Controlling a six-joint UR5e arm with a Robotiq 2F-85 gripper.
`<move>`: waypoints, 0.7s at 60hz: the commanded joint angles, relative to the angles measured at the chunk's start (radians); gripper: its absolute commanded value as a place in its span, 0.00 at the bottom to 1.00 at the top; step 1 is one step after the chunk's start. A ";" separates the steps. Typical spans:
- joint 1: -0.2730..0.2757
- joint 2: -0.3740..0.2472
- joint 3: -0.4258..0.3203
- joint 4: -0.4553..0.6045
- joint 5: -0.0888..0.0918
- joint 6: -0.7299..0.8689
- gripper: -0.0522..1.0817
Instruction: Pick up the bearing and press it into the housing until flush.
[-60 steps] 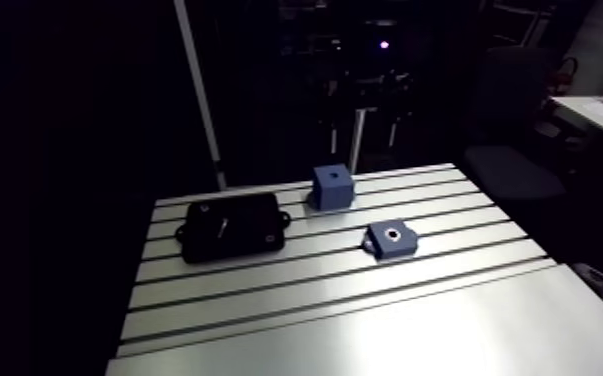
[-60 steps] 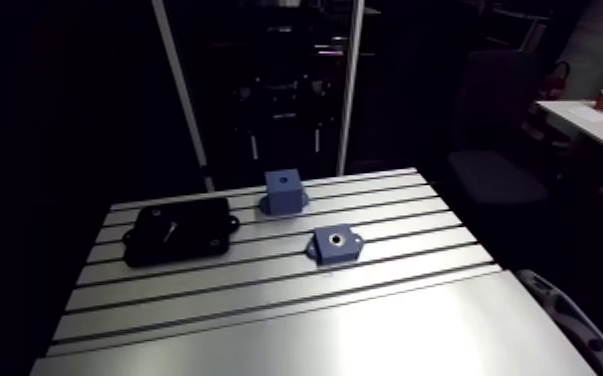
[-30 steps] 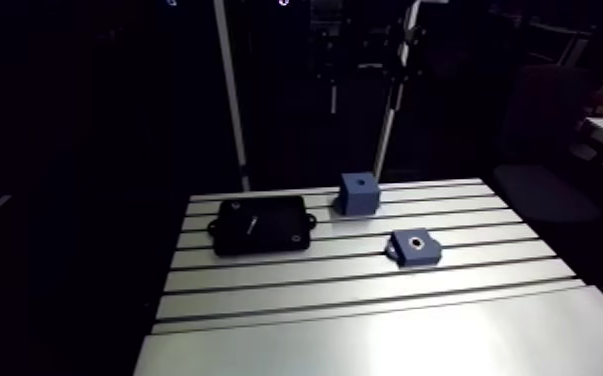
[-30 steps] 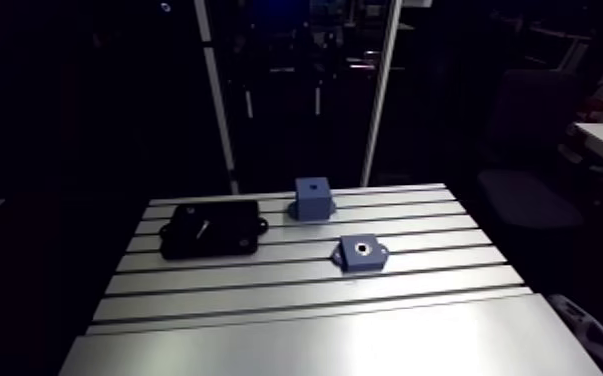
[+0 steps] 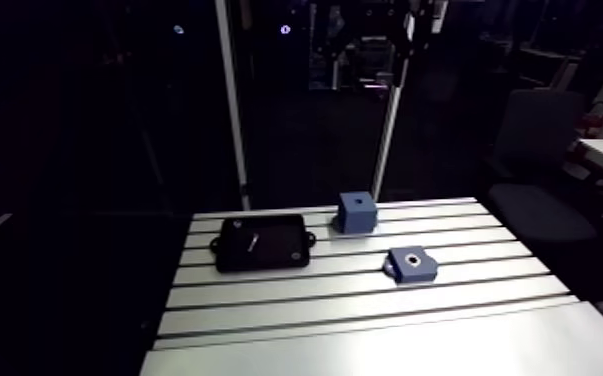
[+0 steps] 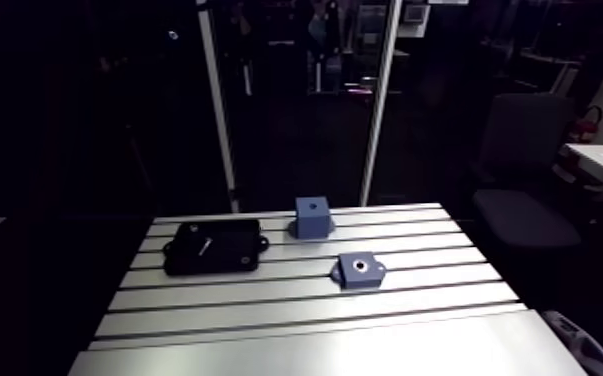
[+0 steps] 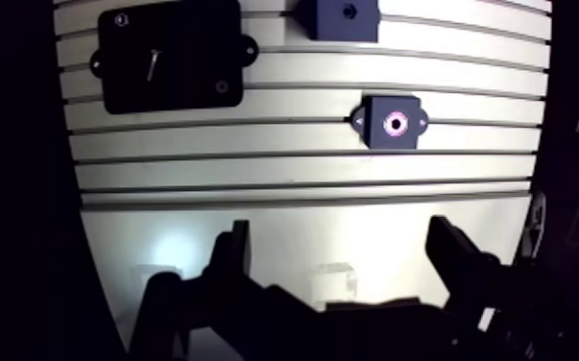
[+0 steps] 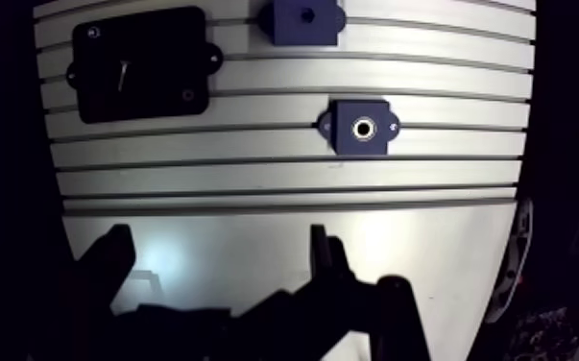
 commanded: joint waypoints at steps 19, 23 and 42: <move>-0.014 0.001 -0.006 0.008 0.001 -0.015 0.06; -0.014 0.001 -0.006 0.008 0.001 -0.017 0.06; -0.007 0.003 -0.009 0.006 0.004 -0.017 0.06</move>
